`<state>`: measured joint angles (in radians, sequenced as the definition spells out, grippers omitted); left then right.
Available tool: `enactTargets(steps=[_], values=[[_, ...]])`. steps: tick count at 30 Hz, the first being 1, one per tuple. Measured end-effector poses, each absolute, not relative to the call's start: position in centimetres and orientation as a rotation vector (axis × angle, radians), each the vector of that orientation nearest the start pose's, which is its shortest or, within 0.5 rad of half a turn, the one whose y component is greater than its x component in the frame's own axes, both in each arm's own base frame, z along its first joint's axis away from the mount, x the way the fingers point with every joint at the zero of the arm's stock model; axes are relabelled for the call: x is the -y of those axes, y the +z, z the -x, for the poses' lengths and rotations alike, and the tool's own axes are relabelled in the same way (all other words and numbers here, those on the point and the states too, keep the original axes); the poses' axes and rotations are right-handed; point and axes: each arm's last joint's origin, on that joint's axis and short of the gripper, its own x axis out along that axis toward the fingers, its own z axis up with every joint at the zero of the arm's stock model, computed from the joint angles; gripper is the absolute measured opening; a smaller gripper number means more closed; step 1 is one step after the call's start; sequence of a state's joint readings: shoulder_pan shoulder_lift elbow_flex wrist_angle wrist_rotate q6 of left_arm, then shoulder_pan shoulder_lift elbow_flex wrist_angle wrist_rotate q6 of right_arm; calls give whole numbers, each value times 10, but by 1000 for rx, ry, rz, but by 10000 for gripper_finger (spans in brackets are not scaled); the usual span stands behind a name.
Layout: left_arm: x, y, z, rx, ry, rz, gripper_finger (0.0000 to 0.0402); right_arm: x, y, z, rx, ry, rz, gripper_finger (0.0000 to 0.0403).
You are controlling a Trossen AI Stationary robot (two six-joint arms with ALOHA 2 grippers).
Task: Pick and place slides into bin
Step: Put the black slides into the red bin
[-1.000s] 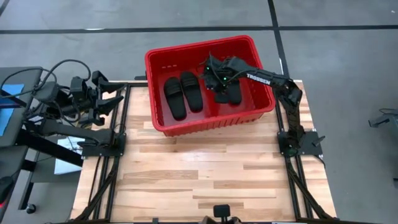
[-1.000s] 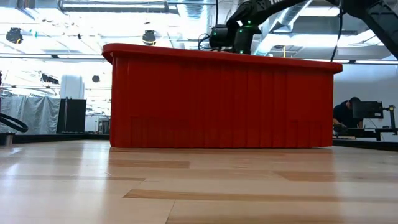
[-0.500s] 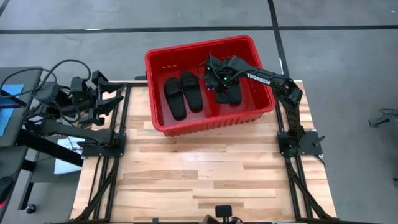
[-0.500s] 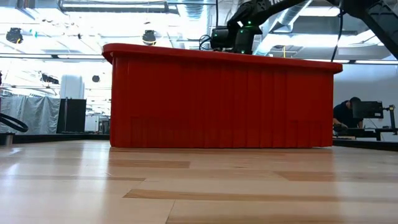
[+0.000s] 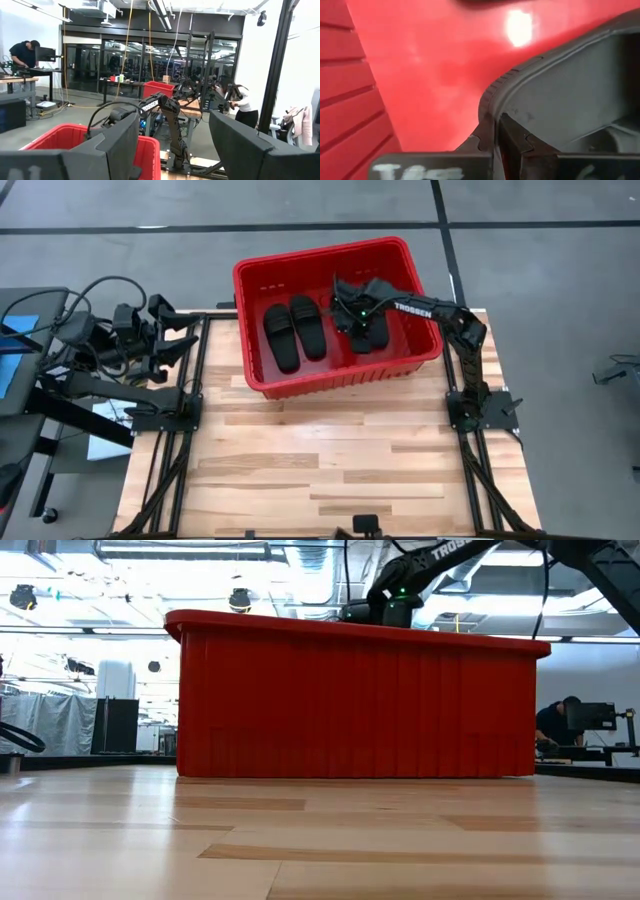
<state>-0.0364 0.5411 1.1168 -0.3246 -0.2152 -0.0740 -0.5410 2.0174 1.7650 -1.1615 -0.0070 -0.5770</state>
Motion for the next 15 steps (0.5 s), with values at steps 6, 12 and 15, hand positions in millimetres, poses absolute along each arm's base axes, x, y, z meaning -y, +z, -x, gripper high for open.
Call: enactTargets(steps=[6,12,15], values=[[-4,447,-60,256,167,107,234,204,237,-344,-1444,-23,86,0],[-4,447,-60,256,166,115,234,199,238,-351,-1408,-28,119,25],[-4,447,-60,253,165,114,234,198,238,-354,-1390,-30,131,53]])
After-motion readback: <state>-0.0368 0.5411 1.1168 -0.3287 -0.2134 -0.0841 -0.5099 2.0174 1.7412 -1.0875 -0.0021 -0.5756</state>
